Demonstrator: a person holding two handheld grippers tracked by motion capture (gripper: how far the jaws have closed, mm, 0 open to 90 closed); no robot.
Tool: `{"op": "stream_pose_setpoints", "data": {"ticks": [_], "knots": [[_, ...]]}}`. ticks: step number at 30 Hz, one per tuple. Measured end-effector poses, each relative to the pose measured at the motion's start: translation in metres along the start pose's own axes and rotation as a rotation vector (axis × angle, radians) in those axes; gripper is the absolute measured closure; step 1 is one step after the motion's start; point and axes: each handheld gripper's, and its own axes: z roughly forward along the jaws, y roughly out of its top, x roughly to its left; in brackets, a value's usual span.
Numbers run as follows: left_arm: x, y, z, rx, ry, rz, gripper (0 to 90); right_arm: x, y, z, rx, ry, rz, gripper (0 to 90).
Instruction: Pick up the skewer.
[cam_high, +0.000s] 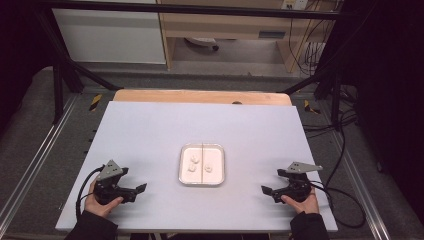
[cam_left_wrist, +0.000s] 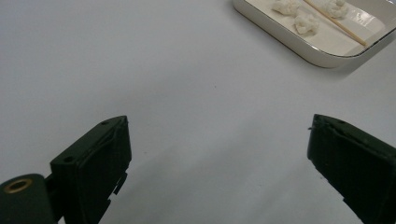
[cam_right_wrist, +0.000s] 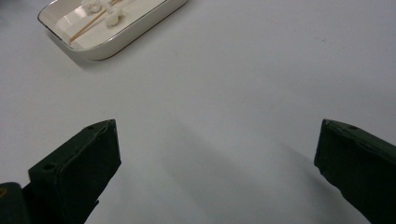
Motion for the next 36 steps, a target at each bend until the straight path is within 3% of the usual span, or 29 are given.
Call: {"op": "stream_pose_setpoints", "data": {"ticks": [20, 36], "knots": [[-0.009, 0.007, 0.004, 0.013, -0.006, 0.011, 6.3, 0.000, 0.001, 0.000, 0.001, 0.002, 0.004, 1.0], [-0.026, 0.019, 0.014, 0.026, -0.011, 0.010, 6.6, 0.000, 0.001, 0.000, 0.003, -0.004, -0.002, 0.9]]}}
